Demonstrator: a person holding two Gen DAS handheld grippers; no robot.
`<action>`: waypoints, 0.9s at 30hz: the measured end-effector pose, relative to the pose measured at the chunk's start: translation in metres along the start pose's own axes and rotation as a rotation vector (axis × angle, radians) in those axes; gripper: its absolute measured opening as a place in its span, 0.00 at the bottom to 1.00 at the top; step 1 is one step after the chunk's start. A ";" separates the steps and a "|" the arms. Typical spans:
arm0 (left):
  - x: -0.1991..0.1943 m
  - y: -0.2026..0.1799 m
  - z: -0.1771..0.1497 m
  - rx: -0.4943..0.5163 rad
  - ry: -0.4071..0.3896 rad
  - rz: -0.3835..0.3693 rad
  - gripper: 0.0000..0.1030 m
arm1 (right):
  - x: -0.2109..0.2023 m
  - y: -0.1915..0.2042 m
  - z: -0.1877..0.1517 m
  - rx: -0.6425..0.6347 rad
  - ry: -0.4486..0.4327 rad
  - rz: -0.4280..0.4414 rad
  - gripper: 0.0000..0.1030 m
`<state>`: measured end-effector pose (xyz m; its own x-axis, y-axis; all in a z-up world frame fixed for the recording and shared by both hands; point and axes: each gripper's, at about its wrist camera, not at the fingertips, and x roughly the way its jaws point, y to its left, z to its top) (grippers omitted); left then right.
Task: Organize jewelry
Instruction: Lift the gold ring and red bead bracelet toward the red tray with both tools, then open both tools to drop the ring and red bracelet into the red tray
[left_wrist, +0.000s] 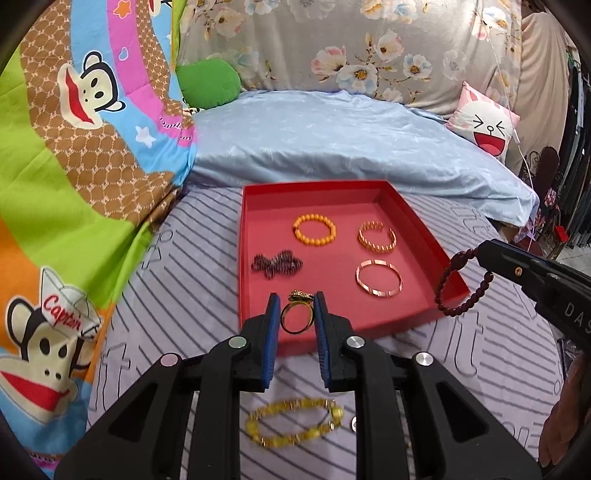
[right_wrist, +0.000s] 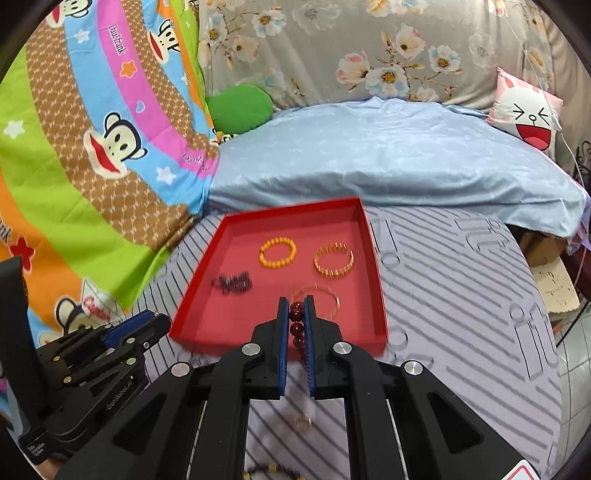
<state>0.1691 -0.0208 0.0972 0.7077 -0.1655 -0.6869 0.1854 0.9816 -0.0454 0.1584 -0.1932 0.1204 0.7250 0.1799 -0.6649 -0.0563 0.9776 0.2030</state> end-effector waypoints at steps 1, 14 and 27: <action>0.004 0.001 0.006 -0.002 -0.003 0.002 0.17 | 0.005 0.000 0.006 -0.003 -0.002 0.002 0.07; 0.068 0.006 0.025 -0.028 0.060 -0.002 0.17 | 0.092 0.016 0.009 0.010 0.137 0.099 0.08; 0.092 -0.003 0.010 0.001 0.088 0.013 0.18 | 0.113 -0.010 -0.015 0.058 0.192 0.050 0.09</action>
<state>0.2400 -0.0402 0.0417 0.6475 -0.1435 -0.7484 0.1774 0.9835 -0.0351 0.2302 -0.1811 0.0325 0.5777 0.2512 -0.7766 -0.0457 0.9599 0.2764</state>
